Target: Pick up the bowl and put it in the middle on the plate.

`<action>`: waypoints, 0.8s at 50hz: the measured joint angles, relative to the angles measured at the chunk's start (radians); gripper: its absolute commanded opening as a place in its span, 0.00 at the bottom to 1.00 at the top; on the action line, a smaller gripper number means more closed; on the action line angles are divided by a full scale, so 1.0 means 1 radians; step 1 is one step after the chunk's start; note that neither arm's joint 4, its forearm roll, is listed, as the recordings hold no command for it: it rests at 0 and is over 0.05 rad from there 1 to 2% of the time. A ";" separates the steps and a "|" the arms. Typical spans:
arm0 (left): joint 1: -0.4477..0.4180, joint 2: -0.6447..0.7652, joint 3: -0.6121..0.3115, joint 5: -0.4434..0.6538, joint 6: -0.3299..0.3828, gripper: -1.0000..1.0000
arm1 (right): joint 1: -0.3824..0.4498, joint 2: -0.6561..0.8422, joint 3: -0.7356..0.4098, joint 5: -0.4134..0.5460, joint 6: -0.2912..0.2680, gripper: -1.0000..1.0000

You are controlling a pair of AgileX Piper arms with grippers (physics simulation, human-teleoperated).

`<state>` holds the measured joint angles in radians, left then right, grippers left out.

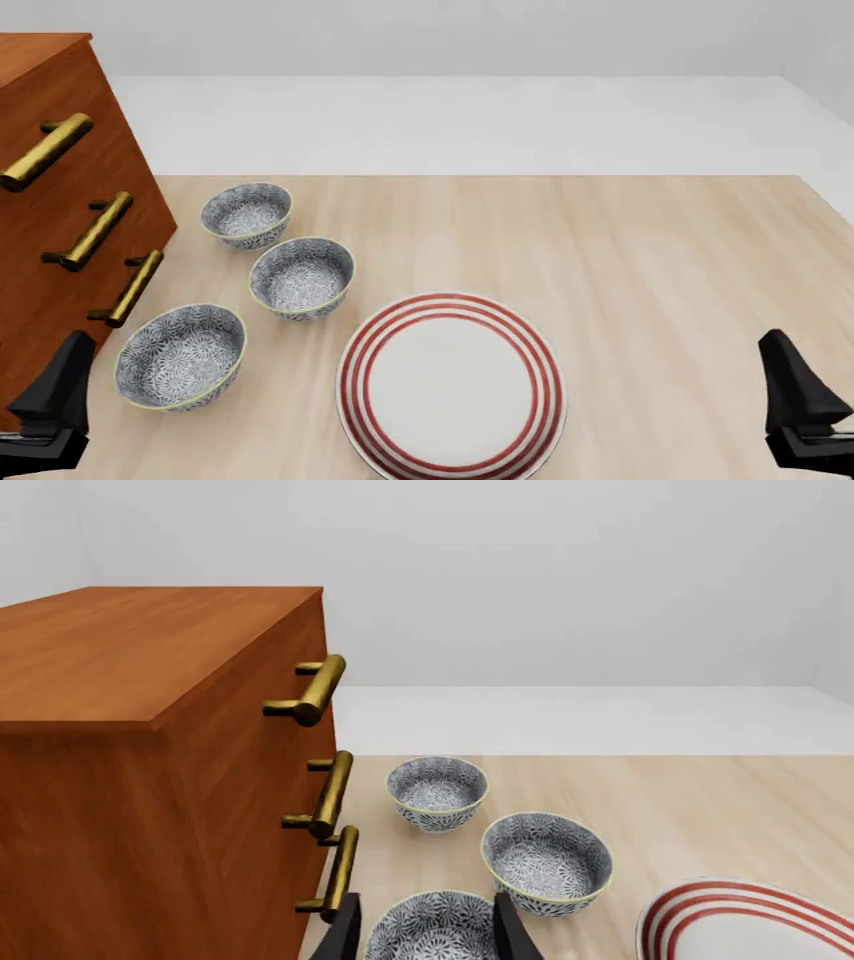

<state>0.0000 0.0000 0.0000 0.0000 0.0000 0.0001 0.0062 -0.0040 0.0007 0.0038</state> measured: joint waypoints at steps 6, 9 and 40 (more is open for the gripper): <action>0.000 0.000 0.000 0.000 0.000 1.00 | -0.004 0.033 0.001 -0.023 -0.009 1.00; 0.000 0.000 0.000 0.000 0.000 1.00 | -0.007 0.052 0.001 -0.037 -0.012 1.00; 0.000 0.000 0.000 0.000 0.000 1.00 | 0.236 0.588 -0.604 0.089 -0.044 1.00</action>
<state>0.0000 0.0000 0.0000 0.0000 0.0000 0.2364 0.5943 -0.6077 0.0897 -0.0406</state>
